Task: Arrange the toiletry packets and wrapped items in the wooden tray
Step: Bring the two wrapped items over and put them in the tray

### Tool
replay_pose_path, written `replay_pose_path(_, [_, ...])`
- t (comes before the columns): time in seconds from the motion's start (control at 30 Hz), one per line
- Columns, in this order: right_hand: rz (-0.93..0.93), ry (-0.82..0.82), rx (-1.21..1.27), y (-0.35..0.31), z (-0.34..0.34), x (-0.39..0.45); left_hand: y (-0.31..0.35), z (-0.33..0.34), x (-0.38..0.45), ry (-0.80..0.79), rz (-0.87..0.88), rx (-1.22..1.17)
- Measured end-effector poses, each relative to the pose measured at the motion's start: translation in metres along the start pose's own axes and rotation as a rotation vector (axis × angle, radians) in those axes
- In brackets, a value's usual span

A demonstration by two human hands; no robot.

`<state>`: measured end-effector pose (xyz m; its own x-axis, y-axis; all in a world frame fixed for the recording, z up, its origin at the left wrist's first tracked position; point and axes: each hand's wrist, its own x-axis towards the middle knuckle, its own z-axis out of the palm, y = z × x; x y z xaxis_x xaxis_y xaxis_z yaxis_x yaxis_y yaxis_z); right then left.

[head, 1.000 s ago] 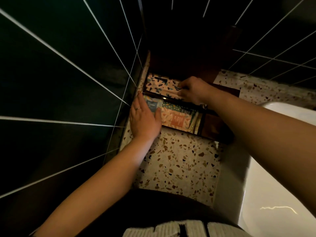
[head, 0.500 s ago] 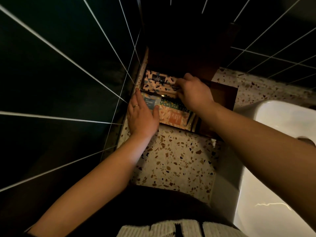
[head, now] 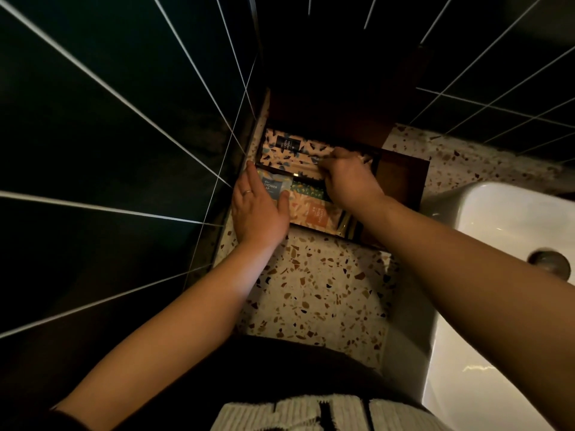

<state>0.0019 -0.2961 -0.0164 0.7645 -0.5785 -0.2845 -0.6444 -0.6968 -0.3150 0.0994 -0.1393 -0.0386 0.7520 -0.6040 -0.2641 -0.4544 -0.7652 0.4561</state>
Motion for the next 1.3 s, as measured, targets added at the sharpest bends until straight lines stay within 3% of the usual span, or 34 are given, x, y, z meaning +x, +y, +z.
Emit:
replay_pose_path(0.1, [0.023,0.002,0.155,-0.001,-0.010,-0.011,0.007,-0.003,0.000,-0.008,-0.035,0.024])
replay_pose_path(0.3, [0.274,0.132,0.537,0.007,-0.040,-0.048,0.026,-0.013,0.011,0.026,0.010,0.005])
replay_pose_path(0.47, [0.409,0.201,0.716,0.019,-0.060,-0.051,0.045,-0.031,0.039,0.021,0.064,-0.280])
replay_pose_path(0.7, [0.476,0.219,0.911,0.026,-0.076,-0.026,0.073,-0.054,0.080,-0.115,-0.021,-0.735])
replay_pose_path(1.07, [0.533,0.250,1.074,0.034,-0.081,-0.020,0.091,-0.074,0.087,-0.149,0.001,-0.911])
replay_pose_path(1.3, [0.654,0.311,1.428,0.022,-0.078,-0.059,0.077,-0.085,0.049,-0.059,-0.077,-1.059])
